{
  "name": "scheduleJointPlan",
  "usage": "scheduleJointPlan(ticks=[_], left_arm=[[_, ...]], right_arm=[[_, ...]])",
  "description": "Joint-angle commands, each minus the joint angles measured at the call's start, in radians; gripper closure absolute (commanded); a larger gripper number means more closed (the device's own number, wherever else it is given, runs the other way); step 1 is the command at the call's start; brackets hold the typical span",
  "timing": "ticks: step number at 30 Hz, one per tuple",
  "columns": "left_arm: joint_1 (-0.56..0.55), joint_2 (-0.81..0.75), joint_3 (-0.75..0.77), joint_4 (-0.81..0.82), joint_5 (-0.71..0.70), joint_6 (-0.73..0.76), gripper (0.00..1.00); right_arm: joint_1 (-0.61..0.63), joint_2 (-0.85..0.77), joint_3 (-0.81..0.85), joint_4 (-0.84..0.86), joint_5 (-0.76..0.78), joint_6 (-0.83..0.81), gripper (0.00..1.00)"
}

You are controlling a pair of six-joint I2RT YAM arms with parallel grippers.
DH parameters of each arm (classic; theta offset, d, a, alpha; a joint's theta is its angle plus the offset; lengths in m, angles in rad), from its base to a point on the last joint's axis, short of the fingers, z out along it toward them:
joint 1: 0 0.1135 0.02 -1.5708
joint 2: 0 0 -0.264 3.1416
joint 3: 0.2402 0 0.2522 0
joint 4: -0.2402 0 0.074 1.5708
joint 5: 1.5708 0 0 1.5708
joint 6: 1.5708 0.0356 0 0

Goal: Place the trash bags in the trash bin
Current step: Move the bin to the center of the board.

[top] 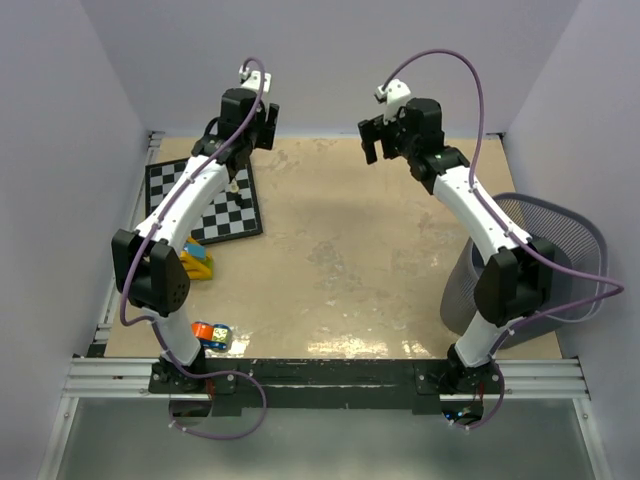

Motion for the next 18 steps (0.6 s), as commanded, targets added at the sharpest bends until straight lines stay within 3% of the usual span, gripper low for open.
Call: scheduleJointPlan(ticks=[1, 8, 13, 18], left_arm=[[0.003, -0.047, 0.013, 0.01, 0.054, -0.038, 0.25], [0.003, -0.095, -0.087, 0.038, 0.154, 0.037, 0.25], [0.003, -0.126, -0.167, 0.062, 0.203, 0.043, 0.25], [0.003, -0.109, -0.165, 0.046, 0.215, 0.023, 0.27]], right_arm=[[0.039, -0.089, 0.053, -0.114, -0.251, -0.209, 0.01], [0.122, -0.271, -0.258, -0.317, -0.292, -0.525, 0.05], [0.099, -0.408, -0.467, -0.265, -0.093, -0.523, 0.09], [-0.041, -0.456, -0.544, -0.244, -0.06, -0.539, 0.09]])
